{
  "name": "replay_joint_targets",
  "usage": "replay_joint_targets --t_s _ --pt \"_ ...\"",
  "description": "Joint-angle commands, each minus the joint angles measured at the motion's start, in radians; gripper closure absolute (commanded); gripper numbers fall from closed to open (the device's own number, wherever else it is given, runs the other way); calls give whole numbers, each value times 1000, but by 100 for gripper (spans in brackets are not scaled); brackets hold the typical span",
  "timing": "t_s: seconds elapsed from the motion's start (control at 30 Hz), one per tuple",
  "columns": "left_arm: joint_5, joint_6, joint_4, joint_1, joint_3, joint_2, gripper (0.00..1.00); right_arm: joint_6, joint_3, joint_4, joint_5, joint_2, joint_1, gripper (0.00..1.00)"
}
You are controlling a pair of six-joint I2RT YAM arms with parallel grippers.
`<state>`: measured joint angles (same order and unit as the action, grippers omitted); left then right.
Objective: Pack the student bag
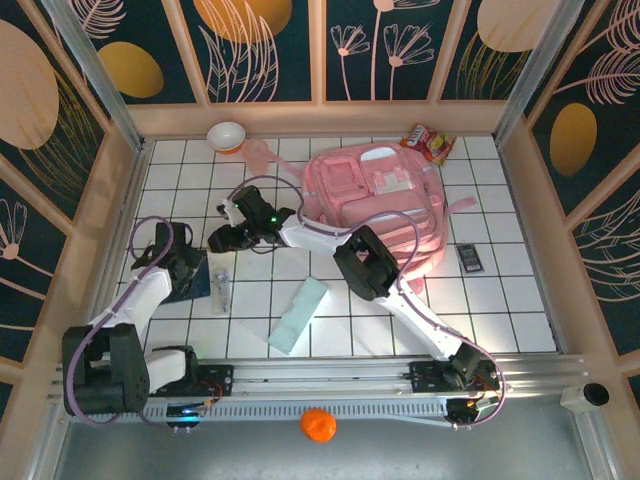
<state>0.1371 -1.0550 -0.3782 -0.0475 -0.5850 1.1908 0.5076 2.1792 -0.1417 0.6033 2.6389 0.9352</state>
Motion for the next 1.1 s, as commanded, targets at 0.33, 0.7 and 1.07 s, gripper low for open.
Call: replay_joint_targets --t_s 0.33,0.7,1.07 --pt "94 83 -117 -358 -26 -89 18 3 -245 100 -73 -267 -31 48" --pt "10 46 -21 -441 49 -34 11 -6 -346 112 -87 -367 -52 47" --pt "-106 101 89 -442 58 71 11 0 -368 116 -92 -388 -61 47"
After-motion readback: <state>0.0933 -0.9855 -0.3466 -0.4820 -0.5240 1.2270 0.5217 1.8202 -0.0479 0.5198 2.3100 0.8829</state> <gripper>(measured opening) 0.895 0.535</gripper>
